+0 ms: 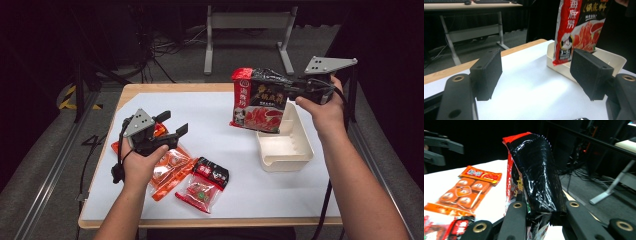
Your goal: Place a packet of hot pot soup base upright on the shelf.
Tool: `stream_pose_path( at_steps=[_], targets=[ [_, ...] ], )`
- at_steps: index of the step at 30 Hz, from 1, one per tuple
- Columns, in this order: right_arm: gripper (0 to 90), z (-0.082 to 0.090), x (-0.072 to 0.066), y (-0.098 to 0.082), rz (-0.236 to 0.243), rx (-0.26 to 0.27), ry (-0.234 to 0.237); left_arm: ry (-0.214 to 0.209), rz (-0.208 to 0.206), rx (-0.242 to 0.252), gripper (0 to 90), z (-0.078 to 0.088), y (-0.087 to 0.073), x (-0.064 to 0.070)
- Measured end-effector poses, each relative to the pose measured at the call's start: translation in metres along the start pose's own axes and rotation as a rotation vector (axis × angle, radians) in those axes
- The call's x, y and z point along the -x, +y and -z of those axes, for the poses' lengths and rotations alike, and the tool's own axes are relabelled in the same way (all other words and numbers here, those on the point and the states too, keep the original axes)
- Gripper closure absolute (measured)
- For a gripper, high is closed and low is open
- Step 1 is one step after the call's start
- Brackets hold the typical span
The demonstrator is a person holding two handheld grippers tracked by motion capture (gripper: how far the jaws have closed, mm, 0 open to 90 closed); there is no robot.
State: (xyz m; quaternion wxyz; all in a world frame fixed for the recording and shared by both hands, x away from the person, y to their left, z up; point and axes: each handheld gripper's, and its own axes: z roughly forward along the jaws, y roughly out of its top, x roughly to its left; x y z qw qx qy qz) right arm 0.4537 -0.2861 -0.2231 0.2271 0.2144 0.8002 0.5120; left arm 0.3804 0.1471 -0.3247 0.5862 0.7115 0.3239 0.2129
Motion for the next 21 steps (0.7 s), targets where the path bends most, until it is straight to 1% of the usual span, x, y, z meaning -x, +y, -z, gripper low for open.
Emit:
stream_pose_path(
  at_steps=[3,6,10,11,16,18,21],
  targets=[
    [78.5,0.002,0.005,0.000,0.004,0.000,-0.020,0.003,0.001,-0.006,25.5,0.000,0.000,-0.001],
    [78.5,0.004,0.012,-0.001,-0.004,0.002,-0.034,0.006,0.003,-0.011,24.9,0.000,0.000,-0.002],
    [78.5,0.006,0.020,-0.004,-0.006,0.006,-0.045,0.010,0.005,-0.013,24.5,0.000,-0.001,-0.005],
    [78.6,0.007,0.021,-0.005,-0.008,0.006,-0.050,0.008,0.010,-0.020,24.5,0.000,-0.001,-0.005],
    [78.6,0.008,0.030,-0.008,-0.011,0.008,-0.071,0.013,0.010,-0.012,24.4,0.001,-0.001,-0.006],
    [78.6,0.009,0.034,-0.009,-0.009,0.009,-0.079,0.014,0.016,-0.013,24.3,0.001,-0.001,-0.007],
    [78.6,0.010,0.039,-0.010,-0.018,0.017,-0.087,0.015,0.018,-0.014,24.3,0.001,-0.002,-0.008]
  ],
)
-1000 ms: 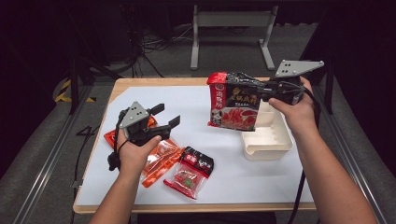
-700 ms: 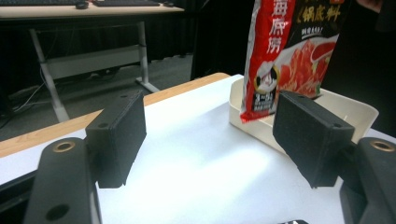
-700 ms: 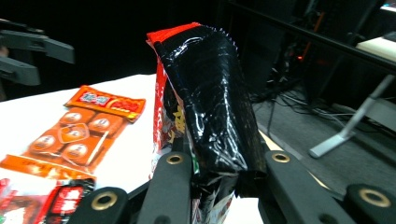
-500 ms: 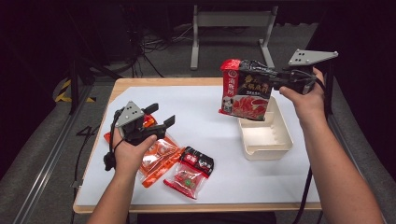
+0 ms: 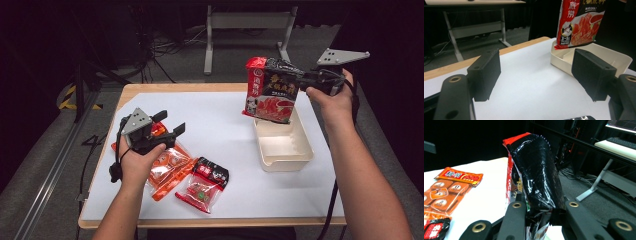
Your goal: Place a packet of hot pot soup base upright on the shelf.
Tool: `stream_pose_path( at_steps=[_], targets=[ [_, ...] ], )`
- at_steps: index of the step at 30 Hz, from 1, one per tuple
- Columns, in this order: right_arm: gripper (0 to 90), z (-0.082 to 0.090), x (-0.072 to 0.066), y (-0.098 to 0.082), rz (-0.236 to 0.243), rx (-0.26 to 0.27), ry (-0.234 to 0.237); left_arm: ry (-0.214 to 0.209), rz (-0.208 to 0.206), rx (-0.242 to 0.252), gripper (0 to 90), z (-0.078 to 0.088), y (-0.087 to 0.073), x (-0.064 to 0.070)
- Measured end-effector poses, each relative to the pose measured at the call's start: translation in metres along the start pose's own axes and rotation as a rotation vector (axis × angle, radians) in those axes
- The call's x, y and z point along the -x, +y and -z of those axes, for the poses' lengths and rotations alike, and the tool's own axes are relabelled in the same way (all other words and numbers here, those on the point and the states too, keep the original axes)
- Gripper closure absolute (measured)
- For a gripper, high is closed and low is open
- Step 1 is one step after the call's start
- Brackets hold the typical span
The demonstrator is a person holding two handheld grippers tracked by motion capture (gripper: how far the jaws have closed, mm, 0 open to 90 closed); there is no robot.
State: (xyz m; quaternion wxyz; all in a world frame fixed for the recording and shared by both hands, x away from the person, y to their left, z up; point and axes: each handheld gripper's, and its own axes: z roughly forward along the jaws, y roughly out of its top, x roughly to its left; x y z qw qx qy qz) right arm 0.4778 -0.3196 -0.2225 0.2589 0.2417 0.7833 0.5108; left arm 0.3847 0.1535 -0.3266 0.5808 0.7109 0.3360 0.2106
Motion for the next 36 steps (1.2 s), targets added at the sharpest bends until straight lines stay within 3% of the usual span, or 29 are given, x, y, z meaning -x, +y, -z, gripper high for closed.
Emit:
stream_pose_path(
  at_steps=[6,13,20,27,36],
  targets=[
    [78.6,0.002,0.010,-0.002,-0.012,0.022,-0.029,0.003,0.005,0.000,24.2,0.000,0.000,-0.001],
    [78.6,0.001,0.018,-0.006,0.009,0.000,-0.052,0.005,0.010,-0.001,24.2,0.001,-0.001,-0.003],
    [78.7,0.002,0.027,-0.015,-0.005,0.010,-0.038,0.008,0.008,-0.002,24.1,0.001,-0.001,-0.003],
    [78.7,0.001,0.029,-0.018,0.040,0.011,-0.024,0.010,0.010,-0.005,24.0,0.000,-0.002,-0.003],
    [78.7,-0.004,0.034,-0.024,0.063,0.007,-0.024,0.025,0.013,-0.007,24.0,0.005,-0.004,-0.005]
  ],
)
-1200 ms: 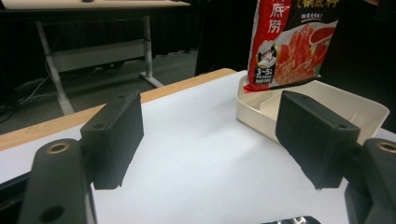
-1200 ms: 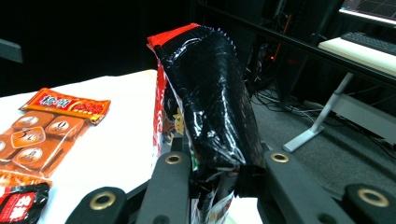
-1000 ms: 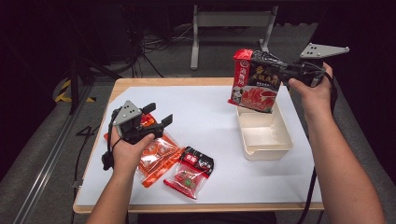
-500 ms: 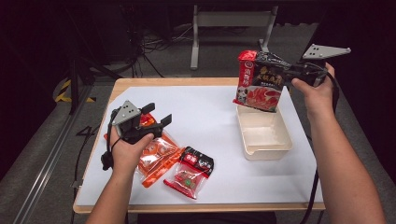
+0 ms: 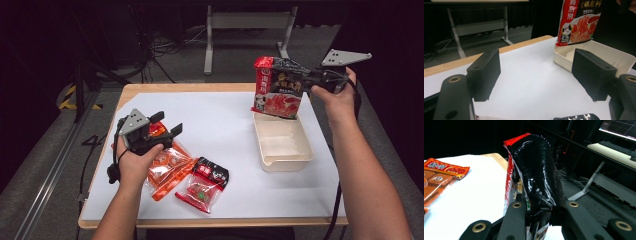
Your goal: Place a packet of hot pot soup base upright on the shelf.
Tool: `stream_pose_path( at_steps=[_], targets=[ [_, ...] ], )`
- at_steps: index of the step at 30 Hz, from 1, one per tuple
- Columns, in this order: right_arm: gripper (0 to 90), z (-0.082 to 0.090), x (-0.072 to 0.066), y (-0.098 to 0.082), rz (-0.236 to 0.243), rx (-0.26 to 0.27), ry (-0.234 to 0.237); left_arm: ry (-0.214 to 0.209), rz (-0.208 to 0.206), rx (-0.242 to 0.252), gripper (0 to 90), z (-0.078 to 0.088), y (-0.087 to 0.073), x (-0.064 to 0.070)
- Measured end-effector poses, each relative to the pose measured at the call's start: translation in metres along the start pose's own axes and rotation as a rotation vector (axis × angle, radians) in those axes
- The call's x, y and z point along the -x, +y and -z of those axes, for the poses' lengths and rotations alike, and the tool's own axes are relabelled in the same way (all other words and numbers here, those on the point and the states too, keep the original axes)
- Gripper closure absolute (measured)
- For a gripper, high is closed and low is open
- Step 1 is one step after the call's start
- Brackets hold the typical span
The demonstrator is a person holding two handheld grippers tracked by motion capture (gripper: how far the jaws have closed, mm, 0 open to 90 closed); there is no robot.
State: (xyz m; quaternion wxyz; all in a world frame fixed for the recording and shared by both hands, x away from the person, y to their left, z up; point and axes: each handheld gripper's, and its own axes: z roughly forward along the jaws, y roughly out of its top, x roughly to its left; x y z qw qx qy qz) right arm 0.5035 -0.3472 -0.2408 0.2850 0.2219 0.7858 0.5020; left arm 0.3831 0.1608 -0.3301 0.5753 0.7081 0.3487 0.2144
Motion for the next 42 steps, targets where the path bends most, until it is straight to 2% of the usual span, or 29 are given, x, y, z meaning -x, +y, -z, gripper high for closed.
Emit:
stream_pose_path(
  at_steps=[9,20,22,25,31,35,38,41,42],
  targets=[
    [78.7,-0.006,0.008,-0.012,0.010,0.005,0.003,0.025,0.010,-0.005,24.0,0.009,-0.004,-0.003],
    [78.7,-0.008,0.011,-0.016,0.028,0.005,0.025,0.035,0.016,-0.011,24.0,0.011,-0.006,-0.004],
    [78.8,-0.009,0.010,-0.016,0.043,-0.009,0.028,0.033,0.014,-0.012,24.0,0.011,-0.006,-0.003],
    [78.7,-0.014,0.008,-0.019,0.071,-0.058,0.027,0.032,0.010,-0.013,24.0,0.010,-0.006,-0.003],
    [78.6,-0.014,0.009,-0.029,0.042,-0.032,0.020,0.027,0.015,-0.016,24.0,0.009,-0.006,-0.003],
    [78.6,-0.014,0.008,-0.030,0.048,-0.032,0.016,0.026,0.010,-0.019,24.0,0.006,-0.006,-0.003],
    [78.4,-0.016,0.006,-0.032,0.051,-0.041,0.017,0.023,0.013,-0.017,24.0,0.007,-0.006,-0.002],
    [77.9,-0.023,0.001,-0.034,0.071,-0.085,0.031,0.025,0.014,-0.017,24.0,0.007,-0.006,-0.002],
    [77.7,-0.025,0.000,-0.036,0.070,-0.085,0.032,0.025,0.014,-0.017,24.0,0.007,-0.006,-0.002]
  ],
)
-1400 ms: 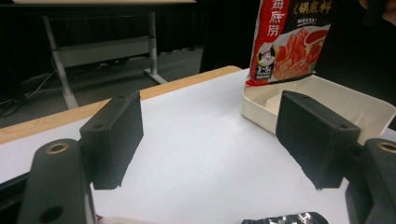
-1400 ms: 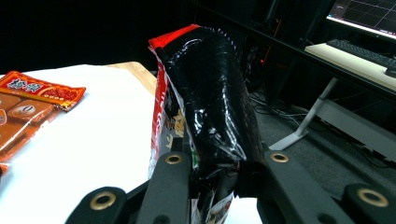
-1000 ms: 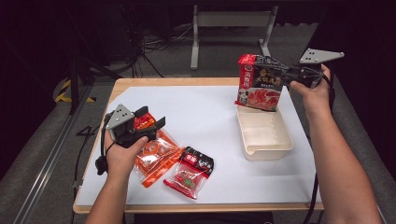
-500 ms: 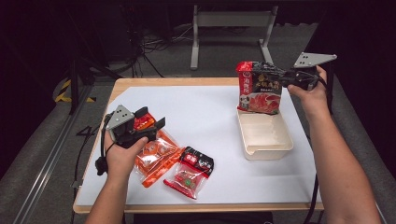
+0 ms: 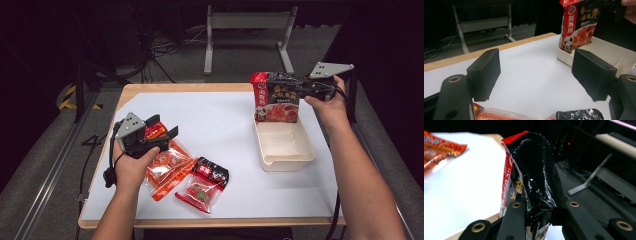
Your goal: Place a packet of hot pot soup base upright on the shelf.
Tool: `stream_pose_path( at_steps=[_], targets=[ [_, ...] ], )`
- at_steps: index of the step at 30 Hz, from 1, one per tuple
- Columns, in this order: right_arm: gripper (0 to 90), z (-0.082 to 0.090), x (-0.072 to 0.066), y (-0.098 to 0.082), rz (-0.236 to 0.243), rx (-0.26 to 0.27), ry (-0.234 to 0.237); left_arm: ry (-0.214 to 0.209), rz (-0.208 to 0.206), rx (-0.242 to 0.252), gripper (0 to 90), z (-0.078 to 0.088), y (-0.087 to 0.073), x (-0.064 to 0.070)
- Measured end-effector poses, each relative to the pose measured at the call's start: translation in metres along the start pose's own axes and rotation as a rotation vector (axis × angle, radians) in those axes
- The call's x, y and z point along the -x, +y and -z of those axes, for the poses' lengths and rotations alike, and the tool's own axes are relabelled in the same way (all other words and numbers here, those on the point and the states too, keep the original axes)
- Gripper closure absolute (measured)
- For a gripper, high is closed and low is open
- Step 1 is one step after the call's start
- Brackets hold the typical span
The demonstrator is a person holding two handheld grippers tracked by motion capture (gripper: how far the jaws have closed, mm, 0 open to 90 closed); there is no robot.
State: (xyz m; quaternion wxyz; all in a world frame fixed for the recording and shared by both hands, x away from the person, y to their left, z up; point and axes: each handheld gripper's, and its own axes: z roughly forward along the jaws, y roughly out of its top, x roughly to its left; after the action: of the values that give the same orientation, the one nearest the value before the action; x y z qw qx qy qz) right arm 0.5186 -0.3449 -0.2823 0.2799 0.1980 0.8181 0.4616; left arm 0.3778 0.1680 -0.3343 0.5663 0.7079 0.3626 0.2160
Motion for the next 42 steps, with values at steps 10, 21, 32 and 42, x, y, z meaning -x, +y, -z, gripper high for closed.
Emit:
stream_pose_path(
  at_steps=[10,21,32,42],
  targets=[
    [76.7,-0.004,-0.002,-0.009,-0.055,0.003,-0.017,-0.005,0.007,0.001,23.9,-0.001,0.000,-0.002],
    [77.1,-0.002,0.000,-0.040,-0.128,-0.076,-0.048,-0.017,0.011,-0.007,23.9,-0.006,0.000,-0.002],
    [61.0,0.000,-0.006,-0.036,-0.160,-0.084,-0.070,-0.024,0.009,-0.021,23.8,-0.010,-0.002,-0.002],
    [39.5,0.023,-0.009,-0.035,-0.254,-0.031,-0.124,-0.017,-0.002,-0.041,23.1,-0.006,-0.003,-0.004]
  ],
)
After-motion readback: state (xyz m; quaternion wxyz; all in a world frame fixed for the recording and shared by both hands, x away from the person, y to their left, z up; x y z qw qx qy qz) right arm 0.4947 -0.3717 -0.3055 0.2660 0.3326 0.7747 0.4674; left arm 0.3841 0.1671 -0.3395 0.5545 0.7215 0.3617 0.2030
